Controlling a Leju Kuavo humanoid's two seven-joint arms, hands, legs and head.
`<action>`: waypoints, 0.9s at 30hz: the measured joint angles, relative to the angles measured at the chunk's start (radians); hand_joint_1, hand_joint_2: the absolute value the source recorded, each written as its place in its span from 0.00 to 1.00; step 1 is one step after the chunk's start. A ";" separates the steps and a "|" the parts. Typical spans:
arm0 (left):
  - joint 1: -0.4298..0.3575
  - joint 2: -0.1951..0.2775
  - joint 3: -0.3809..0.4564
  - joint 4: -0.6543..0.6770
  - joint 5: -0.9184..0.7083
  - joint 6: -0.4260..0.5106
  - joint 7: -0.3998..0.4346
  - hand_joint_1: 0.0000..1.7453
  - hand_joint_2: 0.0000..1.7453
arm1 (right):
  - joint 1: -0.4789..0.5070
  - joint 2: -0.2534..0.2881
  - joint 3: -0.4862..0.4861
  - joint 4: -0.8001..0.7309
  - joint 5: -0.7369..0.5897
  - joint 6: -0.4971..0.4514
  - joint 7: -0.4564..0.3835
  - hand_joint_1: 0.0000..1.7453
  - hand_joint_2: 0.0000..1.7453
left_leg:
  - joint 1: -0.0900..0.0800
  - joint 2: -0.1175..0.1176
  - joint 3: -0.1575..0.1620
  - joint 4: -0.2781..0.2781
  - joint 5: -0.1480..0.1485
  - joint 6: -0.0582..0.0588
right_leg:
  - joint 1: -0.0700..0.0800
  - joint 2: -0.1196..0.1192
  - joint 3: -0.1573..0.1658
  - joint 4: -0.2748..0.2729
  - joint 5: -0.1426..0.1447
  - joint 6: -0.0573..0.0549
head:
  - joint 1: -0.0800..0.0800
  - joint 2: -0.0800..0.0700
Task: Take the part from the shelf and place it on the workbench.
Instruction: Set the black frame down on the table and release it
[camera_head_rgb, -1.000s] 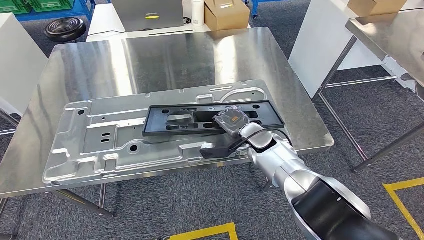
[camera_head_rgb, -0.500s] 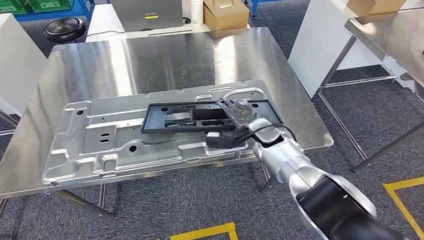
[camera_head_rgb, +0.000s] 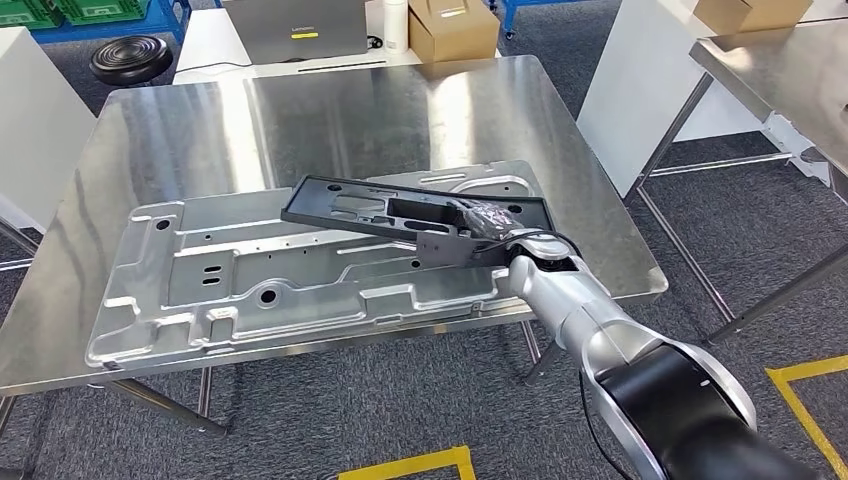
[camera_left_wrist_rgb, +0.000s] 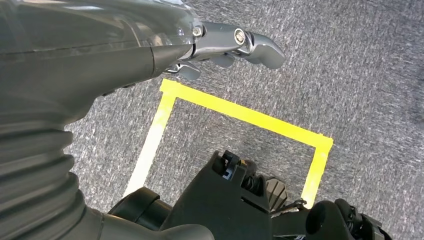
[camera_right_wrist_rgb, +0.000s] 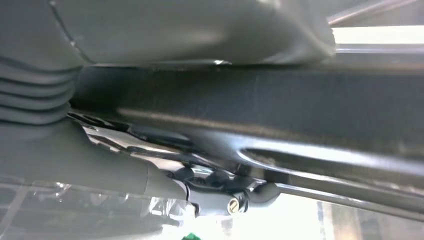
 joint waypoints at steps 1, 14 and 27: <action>0.000 0.000 0.000 0.000 0.000 -0.001 0.000 0.00 1.00 | -0.003 0.001 -0.009 0.000 -0.006 0.006 0.001 0.00 0.00 | 0.000 0.000 0.000 0.000 0.000 0.000 | 0.000 0.000 0.000 0.000 0.000 0.000 | 0.000 0.000; 0.000 0.004 0.000 0.000 0.008 -0.001 0.000 0.00 1.00 | -0.043 0.007 -0.048 0.001 -0.001 0.082 0.042 0.00 0.00 | 0.000 0.000 0.000 0.000 0.000 0.000 | 0.000 0.000 0.001 -0.001 0.000 0.000 | 0.000 0.000; 0.000 0.004 -0.007 0.000 0.018 -0.001 0.002 0.00 1.00 | -0.035 0.008 -0.019 0.009 0.125 -0.034 0.143 0.00 0.00 | 0.000 -0.001 -0.001 0.000 0.000 0.000 | 0.000 -0.001 0.000 -0.001 0.000 0.000 | 0.001 0.000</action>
